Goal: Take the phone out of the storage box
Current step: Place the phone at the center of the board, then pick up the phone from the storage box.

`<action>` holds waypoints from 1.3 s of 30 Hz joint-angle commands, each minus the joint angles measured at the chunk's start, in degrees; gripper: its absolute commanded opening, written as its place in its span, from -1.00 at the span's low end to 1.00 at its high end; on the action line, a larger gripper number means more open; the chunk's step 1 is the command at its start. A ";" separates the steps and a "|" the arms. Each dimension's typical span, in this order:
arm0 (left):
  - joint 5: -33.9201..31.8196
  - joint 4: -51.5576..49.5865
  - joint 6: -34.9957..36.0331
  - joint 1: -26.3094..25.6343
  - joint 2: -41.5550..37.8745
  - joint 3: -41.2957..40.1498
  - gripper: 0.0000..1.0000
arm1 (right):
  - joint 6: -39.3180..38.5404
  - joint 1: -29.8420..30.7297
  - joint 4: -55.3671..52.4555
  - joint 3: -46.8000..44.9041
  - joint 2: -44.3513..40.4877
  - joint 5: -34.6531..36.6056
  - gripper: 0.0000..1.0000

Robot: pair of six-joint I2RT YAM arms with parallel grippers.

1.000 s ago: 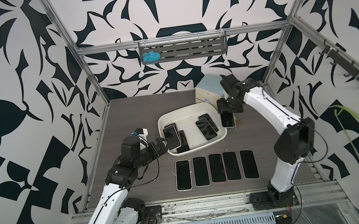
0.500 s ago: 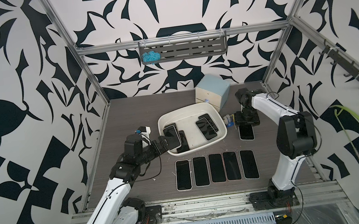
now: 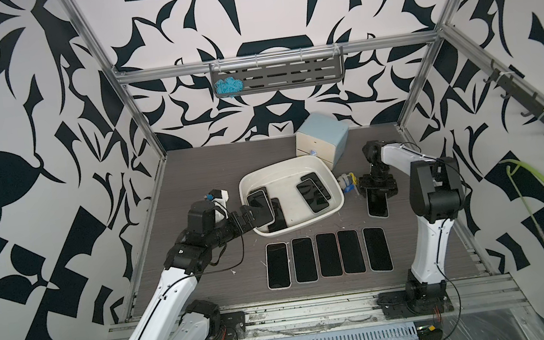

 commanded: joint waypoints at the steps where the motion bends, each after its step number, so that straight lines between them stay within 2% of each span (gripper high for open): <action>1: 0.47 -0.84 0.68 0.24 1.52 2.42 1.00 | -0.51 0.28 -0.37 -0.72 -2.46 0.18 0.93; 6: 0.88 -0.07 0.26 0.24 2.86 2.99 1.00 | 2.32 1.58 -1.60 -2.27 -14.15 1.71 0.99; 10: 1.22 0.68 -0.93 0.24 2.37 1.32 1.00 | 0.63 11.33 -1.84 0.73 -20.54 1.32 0.99; 15: 2.44 1.99 -3.36 0.24 2.44 -1.08 1.00 | 0.71 24.29 -7.10 12.33 -12.23 -1.82 0.99; 20: 2.55 1.41 -6.04 0.24 2.88 -2.68 1.00 | 1.44 29.87 -11.59 22.10 0.51 -1.24 0.98; 23: 2.90 0.36 -7.08 0.24 3.01 -3.62 1.00 | 1.15 29.96 -8.20 22.93 4.78 -2.62 0.99; 27: 3.24 -0.77 -7.79 0.24 2.67 -5.22 1.00 | 1.08 29.57 -9.62 26.85 9.58 0.72 0.99; 33: 3.28 0.84 -9.71 0.24 2.30 -7.38 1.00 | -0.62 29.44 -9.78 27.36 12.13 0.84 0.98; 39: 3.59 3.57 -10.23 0.24 6.61 -7.31 1.00 | -1.26 29.45 -9.10 27.43 14.00 0.41 0.92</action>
